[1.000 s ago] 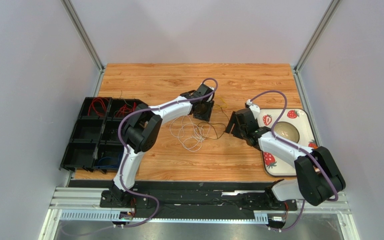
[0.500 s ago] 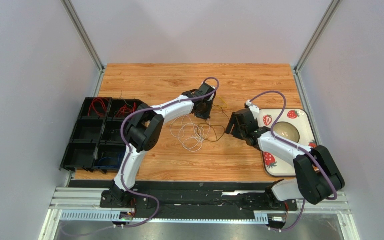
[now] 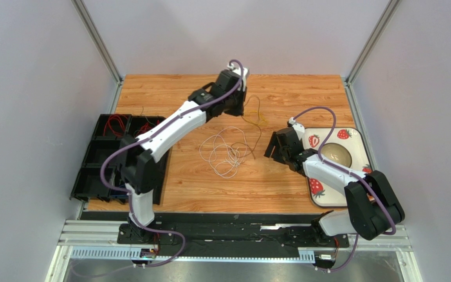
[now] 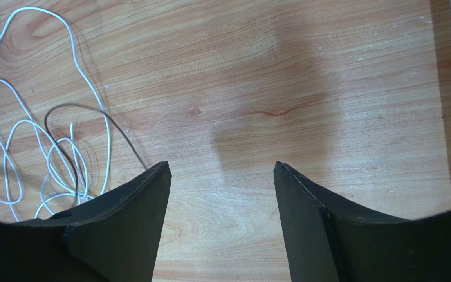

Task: Untangle the cables

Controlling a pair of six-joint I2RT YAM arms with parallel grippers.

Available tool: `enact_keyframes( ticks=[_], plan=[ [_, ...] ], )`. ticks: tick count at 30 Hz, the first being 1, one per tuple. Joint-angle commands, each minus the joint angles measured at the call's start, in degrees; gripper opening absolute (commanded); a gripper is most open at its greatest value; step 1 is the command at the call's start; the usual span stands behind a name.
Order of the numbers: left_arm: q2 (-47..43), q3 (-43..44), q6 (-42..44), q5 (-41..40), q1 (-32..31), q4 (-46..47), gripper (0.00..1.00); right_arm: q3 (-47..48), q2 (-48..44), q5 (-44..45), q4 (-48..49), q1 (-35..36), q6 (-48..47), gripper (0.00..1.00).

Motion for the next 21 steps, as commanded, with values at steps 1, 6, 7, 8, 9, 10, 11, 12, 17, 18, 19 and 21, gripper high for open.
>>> enact_keyframes(
  ticks=[1, 6, 7, 8, 9, 10, 11, 12, 17, 18, 19, 21],
  plan=[
    [-6.77, 2.95, 3.41, -1.16, 1.46, 0.52, 0.00, -0.09, -0.45, 0.43, 2.23, -0.20, -0.38, 0.69],
    [-7.45, -4.30, 0.95, 2.72, 1.73, 2.41, 0.00, -0.27, -0.54, 0.43, 2.40, -0.29, -0.46, 0.69],
    [-9.03, -5.91, 0.60, 2.72, 1.81, 3.57, 0.00, -0.27, -0.54, 0.43, 2.40, -0.29, -0.38, 0.69],
    [-9.48, -6.79, 0.95, 2.72, 1.81, 4.02, 0.00, -0.18, -0.54, 0.35, 2.40, -0.29, -0.38, 0.69],
    [-9.57, -5.58, 1.30, 2.63, 1.90, 2.19, 0.00, -0.18, -0.45, 0.26, 2.40, -0.29, -0.46, 0.69],
    [-8.87, -3.83, 2.52, 2.11, 1.90, 0.44, 0.00, -0.10, -0.36, 0.26, 2.31, -0.29, -0.46, 0.68],
    [-8.43, -1.81, 3.23, 1.67, 1.82, -1.50, 0.00, -0.09, -0.45, 0.34, 2.31, -0.37, -0.46, 0.68],
    [-8.25, 1.95, 3.84, 0.71, 1.90, -4.47, 0.00, -0.18, -0.45, 0.35, 2.31, -0.29, -0.55, 0.68],
    [-11.76, 5.15, 5.78, -2.89, 1.99, -4.68, 0.00, -0.36, -0.80, 0.61, 2.49, -0.29, -0.38, 0.68],
    [-12.38, 5.85, 5.87, -3.34, 2.08, -5.46, 0.00, -0.44, -0.80, 0.52, 2.49, -0.20, -0.29, 0.68],
    [-12.73, 5.94, 5.78, -3.87, 2.17, -5.82, 0.00, -0.45, -0.89, 0.52, 2.49, -0.28, -0.38, 0.68],
    [-14.04, 5.33, 5.17, -7.20, 2.78, -6.96, 0.00, -0.53, -1.06, 0.52, 2.58, -0.29, -0.29, 0.68]
  ],
)
